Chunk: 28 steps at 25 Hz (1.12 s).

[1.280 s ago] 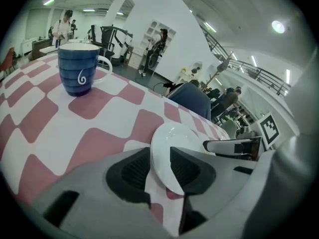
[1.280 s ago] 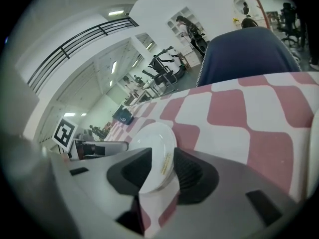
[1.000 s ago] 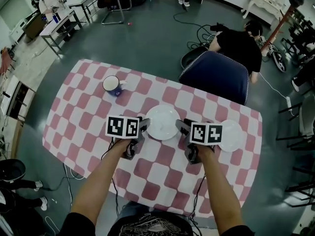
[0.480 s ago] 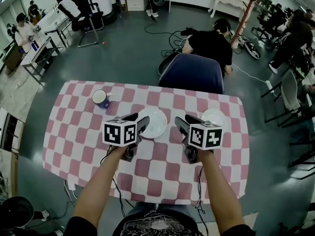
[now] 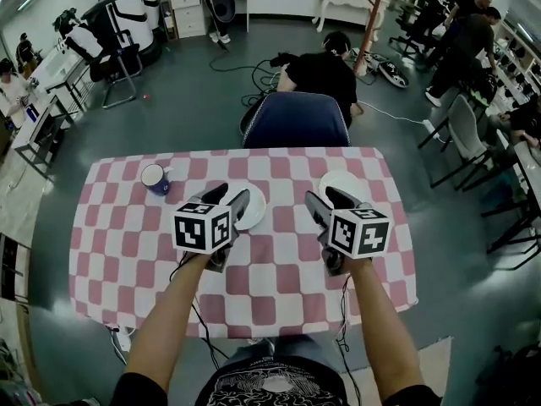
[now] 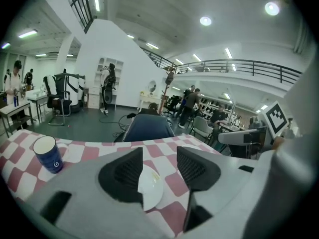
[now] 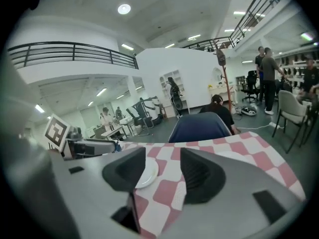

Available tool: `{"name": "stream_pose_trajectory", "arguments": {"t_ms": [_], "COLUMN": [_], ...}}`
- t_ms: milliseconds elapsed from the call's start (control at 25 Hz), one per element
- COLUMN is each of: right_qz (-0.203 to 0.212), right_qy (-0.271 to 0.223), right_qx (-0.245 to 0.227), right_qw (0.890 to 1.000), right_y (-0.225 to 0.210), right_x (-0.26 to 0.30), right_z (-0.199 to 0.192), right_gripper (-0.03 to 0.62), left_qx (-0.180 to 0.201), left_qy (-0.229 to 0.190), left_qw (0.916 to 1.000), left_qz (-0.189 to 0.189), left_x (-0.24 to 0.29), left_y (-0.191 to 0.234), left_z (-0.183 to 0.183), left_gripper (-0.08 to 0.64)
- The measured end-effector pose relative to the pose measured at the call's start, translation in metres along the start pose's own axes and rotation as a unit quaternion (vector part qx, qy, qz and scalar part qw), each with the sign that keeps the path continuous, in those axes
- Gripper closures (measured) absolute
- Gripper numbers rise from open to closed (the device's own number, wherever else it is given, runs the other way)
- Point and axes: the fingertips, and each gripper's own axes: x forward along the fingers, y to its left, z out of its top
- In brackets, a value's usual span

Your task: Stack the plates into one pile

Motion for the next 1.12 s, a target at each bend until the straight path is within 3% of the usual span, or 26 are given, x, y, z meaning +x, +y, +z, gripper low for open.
{"name": "stream_pose_trajectory", "arguments": {"t_ms": [240,680,880,1120], "right_qz": [-0.048,-0.115,-0.120,-0.093], "right_qy": [-0.032,-0.045,-0.038,-0.016], "right_qx": [-0.002,-0.004,-0.021,-0.022], "right_qw": [0.998,0.992,0.992,0.995], "right_y": [-0.020,-0.086,-0.123,-0.172], "right_x": [-0.046,-0.113,-0.124,-0.111], "right_z": [0.009,0.017,0.029,0.042], "right_gripper": [0.364,0.352,0.339,0.327], "left_qx": [0.041,0.070,0.078,0.073], "left_qy": [-0.017,-0.017,-0.014,0.002], "left_qw": [0.9986,0.9935,0.9924,0.9942], "left_qz": [-0.029,-0.088,-0.094,-0.079], "left_x": [0.006,0.048,0.081,0.129], "left_y": [-0.040,-0.118,-0.146,-0.166], "left_z": [0.013,0.027,0.033,0.035], "left_gripper": [0.325,0.325,0.325,0.325]}}
